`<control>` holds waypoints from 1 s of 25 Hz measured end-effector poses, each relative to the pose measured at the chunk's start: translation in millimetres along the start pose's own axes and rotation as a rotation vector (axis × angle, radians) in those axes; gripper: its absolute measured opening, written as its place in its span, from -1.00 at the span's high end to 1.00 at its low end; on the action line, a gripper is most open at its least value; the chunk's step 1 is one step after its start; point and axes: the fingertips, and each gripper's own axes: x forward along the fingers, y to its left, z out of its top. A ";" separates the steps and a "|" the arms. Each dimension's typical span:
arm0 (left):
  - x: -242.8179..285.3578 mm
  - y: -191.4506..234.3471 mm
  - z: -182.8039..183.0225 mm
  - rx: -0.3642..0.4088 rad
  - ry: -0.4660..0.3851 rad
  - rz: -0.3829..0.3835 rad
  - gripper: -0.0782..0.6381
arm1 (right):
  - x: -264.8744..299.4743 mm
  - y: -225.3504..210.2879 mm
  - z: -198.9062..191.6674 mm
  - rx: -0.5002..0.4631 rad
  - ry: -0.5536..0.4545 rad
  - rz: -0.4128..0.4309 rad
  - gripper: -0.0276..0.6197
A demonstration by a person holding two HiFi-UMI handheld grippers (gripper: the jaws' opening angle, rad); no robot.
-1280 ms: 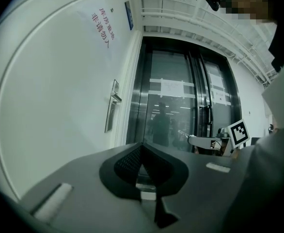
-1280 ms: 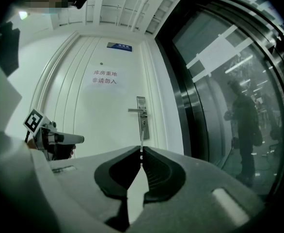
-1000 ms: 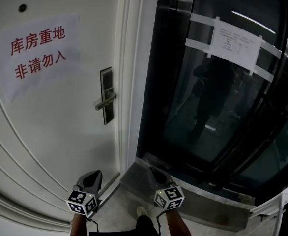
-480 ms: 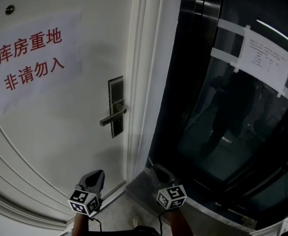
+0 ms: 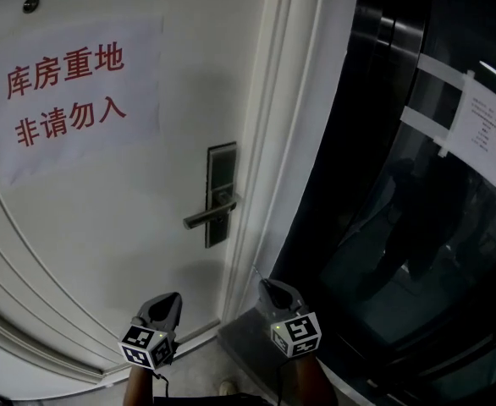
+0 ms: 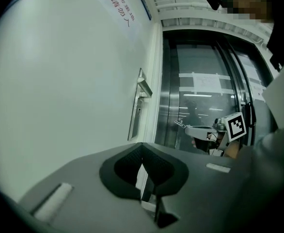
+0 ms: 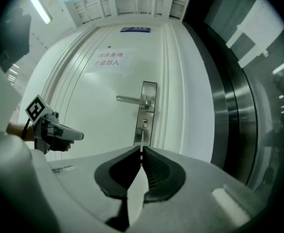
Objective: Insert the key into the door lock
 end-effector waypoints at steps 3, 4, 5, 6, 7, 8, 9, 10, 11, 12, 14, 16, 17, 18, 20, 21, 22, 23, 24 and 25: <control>2.4 5.4 -3.6 0.005 -0.005 0.036 0.78 | 14.7 0.0 6.0 -0.093 0.002 0.035 0.88; 2.9 6.6 -4.4 0.004 -0.007 0.046 0.78 | 19.6 0.7 8.1 -0.127 0.002 0.046 0.88; 3.4 7.7 -4.8 0.002 -0.009 0.055 0.78 | 24.4 1.4 10.0 -0.162 0.006 0.056 0.88; 4.0 8.7 -4.9 0.000 -0.011 0.063 0.78 | 29.0 1.6 11.8 -0.200 0.011 0.063 0.88; 4.6 9.4 -4.9 -0.001 -0.013 0.070 0.78 | 33.4 1.0 13.8 -0.241 0.015 0.066 0.88; 5.0 10.1 -4.5 -0.002 -0.016 0.077 0.78 | 37.7 0.2 16.2 -0.284 0.017 0.067 0.88; 5.2 11.0 -3.9 -0.002 -0.019 0.084 0.78 | 42.2 -0.5 19.2 -0.326 0.016 0.068 0.88; 5.3 12.1 -3.2 -0.002 -0.021 0.091 0.78 | 46.7 -0.8 22.6 -0.366 0.015 0.069 0.88; 5.3 13.3 -2.6 -0.001 -0.022 0.098 0.78 | 51.1 -1.0 26.0 -0.404 0.012 0.069 0.88; 5.4 14.6 -2.1 -0.001 -0.024 0.104 0.78 | 55.4 -1.3 29.0 -0.441 0.010 0.067 0.88; 5.8 16.4 -1.6 -0.001 -0.025 0.115 0.78 | 63.7 -1.7 33.7 -0.515 0.011 0.058 0.88; 6.1 17.6 -2.1 -0.002 -0.024 0.126 0.78 | 71.7 -1.8 36.4 -0.587 0.017 0.050 0.88; 6.3 18.3 -2.5 -0.003 -0.024 0.132 0.78 | 75.5 -2.6 37.3 -0.625 0.020 0.041 0.88; 6.4 19.0 -3.0 -0.004 -0.024 0.137 0.78 | 79.3 -3.4 39.1 -0.664 0.022 0.028 0.88; 6.4 20.8 -3.7 -0.006 -0.023 0.148 0.78 | 87.0 -5.0 42.7 -0.742 0.024 0.003 0.88; 6.3 21.7 -4.0 -0.006 -0.023 0.153 0.78 | 90.7 -5.4 43.5 -0.778 0.023 -0.007 0.88; 6.0 22.8 -4.2 -0.007 -0.024 0.159 0.78 | 94.2 -5.7 43.8 -0.812 0.020 -0.015 0.88; 5.9 23.9 -4.3 -0.008 -0.025 0.165 0.78 | 97.4 -5.7 44.7 -0.844 0.017 -0.022 0.88; 5.9 25.0 -4.2 -0.009 -0.027 0.170 0.78 | 99.9 -5.1 47.4 -0.874 0.017 -0.029 0.88; 5.9 26.1 -4.1 -0.010 -0.028 0.175 0.78 | 102.0 -4.2 51.1 -0.901 0.022 -0.036 0.88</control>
